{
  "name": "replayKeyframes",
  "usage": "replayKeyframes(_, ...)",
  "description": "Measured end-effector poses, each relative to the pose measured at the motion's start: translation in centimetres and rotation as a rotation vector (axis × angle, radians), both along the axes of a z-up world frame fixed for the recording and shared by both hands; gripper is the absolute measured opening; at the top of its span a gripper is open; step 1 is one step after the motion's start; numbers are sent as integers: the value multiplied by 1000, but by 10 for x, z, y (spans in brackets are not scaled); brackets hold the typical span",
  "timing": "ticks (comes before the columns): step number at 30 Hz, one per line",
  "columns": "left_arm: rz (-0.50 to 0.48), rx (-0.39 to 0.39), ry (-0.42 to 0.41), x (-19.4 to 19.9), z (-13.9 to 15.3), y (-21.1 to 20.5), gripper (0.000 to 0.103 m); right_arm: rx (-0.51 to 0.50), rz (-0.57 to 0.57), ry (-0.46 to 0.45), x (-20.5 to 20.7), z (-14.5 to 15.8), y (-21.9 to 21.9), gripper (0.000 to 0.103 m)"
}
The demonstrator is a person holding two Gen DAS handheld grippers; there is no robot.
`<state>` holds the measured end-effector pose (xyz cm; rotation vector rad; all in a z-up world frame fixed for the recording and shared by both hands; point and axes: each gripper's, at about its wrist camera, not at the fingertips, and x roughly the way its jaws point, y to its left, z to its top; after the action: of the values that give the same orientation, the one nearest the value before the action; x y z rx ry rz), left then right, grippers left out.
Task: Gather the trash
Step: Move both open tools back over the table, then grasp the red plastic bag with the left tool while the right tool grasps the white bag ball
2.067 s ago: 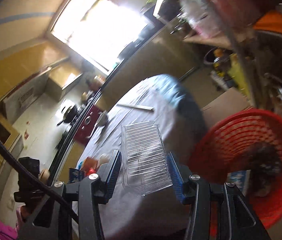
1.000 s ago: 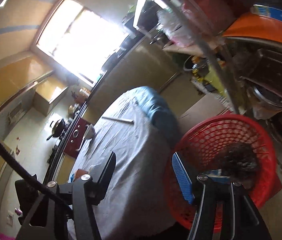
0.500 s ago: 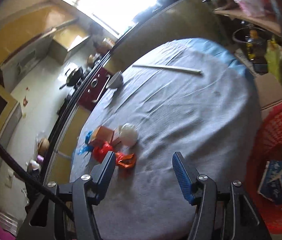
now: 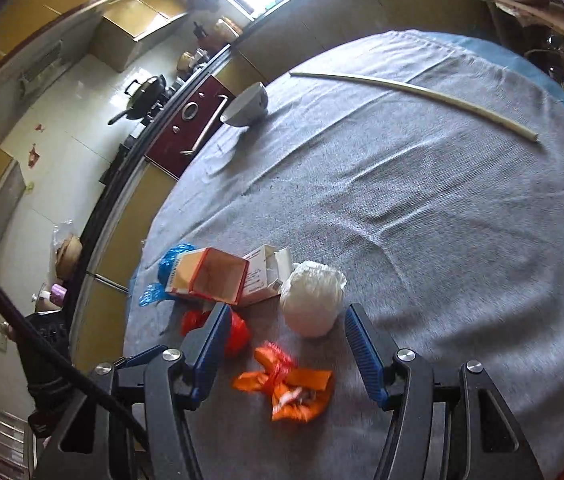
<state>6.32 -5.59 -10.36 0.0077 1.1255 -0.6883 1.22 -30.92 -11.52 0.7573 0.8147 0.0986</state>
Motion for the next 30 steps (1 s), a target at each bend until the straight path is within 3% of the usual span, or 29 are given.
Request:
replayKeyframes(7, -21, -42, 32, 14, -14, -16, 69, -18, -14, 85, 37, -25, 6, 62)
replayKeyframes(9, -30, -49, 43, 15, -18, -18, 60, -53, -7, 106, 44, -29, 12, 58)
replayKeyframes(11, -41, -53, 46, 14, -21, -19, 53, -84, 12, 97, 45, -30, 18, 42)
replayKeyframes(15, -41, -55, 26, 9, -18, -16, 34, -94, 17, 63, 37, -26, 20, 40)
replayKeyframes(30, 39, -28, -47, -34, 21, 37, 32, -51, -29, -102, -46, 15, 5, 40)
